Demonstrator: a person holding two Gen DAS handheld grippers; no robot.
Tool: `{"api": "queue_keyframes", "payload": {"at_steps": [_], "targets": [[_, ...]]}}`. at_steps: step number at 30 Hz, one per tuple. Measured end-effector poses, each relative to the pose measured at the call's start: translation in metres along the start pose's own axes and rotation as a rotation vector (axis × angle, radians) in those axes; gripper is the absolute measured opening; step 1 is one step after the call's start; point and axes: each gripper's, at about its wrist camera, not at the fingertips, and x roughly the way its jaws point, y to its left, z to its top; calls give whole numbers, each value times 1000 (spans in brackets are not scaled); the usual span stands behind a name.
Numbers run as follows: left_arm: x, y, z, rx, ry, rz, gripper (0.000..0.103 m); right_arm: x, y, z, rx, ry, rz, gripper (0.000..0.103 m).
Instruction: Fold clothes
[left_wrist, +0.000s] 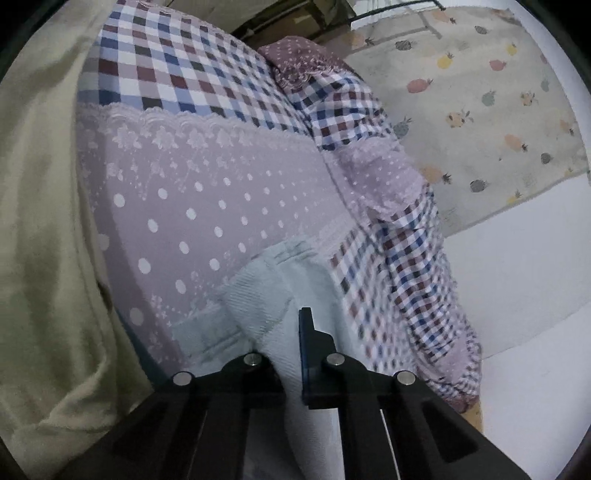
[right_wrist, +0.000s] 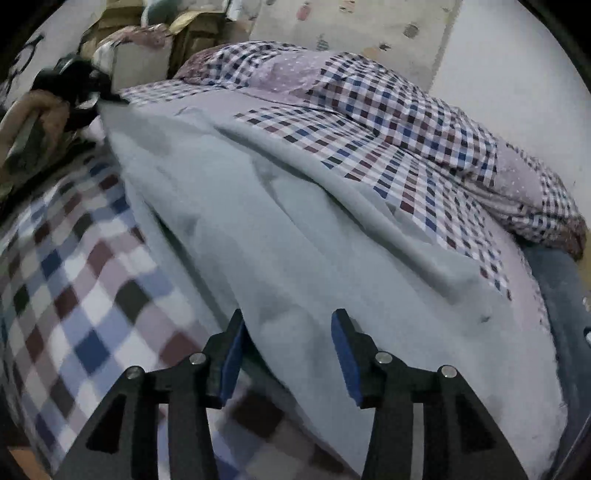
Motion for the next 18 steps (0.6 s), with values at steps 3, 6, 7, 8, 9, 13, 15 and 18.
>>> {"api": "queue_keyframes", "payload": {"at_steps": [3, 6, 7, 8, 9, 13, 15, 18], "targets": [[-1, 1, 2, -19, 4, -5, 4, -6, 0, -10, -47, 2, -50, 51], [-1, 3, 4, -35, 8, -9, 4, -13, -1, -21, -94, 4, -101, 51], [-1, 3, 5, -41, 9, -10, 4, -15, -1, -24, -109, 5, -118, 51], [-1, 4, 5, -46, 10, -11, 4, -17, -1, -28, -125, 6, -135, 51], [-1, 4, 6, -52, 11, -12, 4, -17, -2, -33, -122, 12, -177, 51], [2, 7, 8, -54, 9, 2, 4, -15, -31, -56, 73, 75, -346, 51], [3, 9, 8, -54, 10, 18, 4, -21, -61, -83, 281, 110, -422, 44], [4, 9, 7, -26, 13, 54, 4, -33, -103, -137, 536, 158, -390, 25]]}}
